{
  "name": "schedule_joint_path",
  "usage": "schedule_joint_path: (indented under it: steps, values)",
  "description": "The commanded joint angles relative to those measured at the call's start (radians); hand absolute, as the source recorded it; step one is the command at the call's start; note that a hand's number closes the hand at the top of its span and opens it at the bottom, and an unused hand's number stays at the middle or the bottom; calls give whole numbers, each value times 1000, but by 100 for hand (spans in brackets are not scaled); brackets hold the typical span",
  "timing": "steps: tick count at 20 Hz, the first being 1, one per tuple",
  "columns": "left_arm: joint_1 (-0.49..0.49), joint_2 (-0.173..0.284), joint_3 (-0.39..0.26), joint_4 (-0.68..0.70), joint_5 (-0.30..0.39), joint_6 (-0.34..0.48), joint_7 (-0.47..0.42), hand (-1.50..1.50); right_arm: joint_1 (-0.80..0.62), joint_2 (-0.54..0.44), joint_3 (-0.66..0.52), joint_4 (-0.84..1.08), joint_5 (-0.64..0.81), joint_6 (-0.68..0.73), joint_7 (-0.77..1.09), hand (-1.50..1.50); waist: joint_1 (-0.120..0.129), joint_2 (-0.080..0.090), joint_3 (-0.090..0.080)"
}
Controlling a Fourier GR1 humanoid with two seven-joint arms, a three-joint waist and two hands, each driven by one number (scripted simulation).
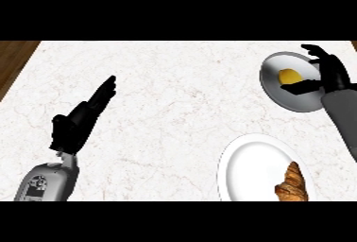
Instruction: Pick the lemon from the plate and place it in the pan
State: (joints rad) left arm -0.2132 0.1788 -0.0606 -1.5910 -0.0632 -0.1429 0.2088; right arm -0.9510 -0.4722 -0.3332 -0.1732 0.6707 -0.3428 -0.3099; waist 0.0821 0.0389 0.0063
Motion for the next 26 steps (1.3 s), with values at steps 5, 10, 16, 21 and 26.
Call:
schedule_joint_path:
  steps: [5,10,16,21,26]
  values:
    - [29,6,8,-14,18,-18,-13,0,-13,-2,-214,-32,-223,77,-168,-150,17,5,4]
    - [27,0,-3,-30,-7,3,15,0,26,-72,-292,-1,-312,282,-242,-150,-7,-3,2]
    - [30,-12,4,-3,-18,20,-13,0,118,-149,-318,18,-347,505,-355,-150,-26,-6,1]
    - [22,7,35,4,2,5,-3,0,196,-168,-324,-10,-357,566,-519,-150,-30,-9,1]
    - [19,-14,26,-7,-12,24,8,0,275,-152,-332,8,-374,608,-603,-150,-39,-16,0]
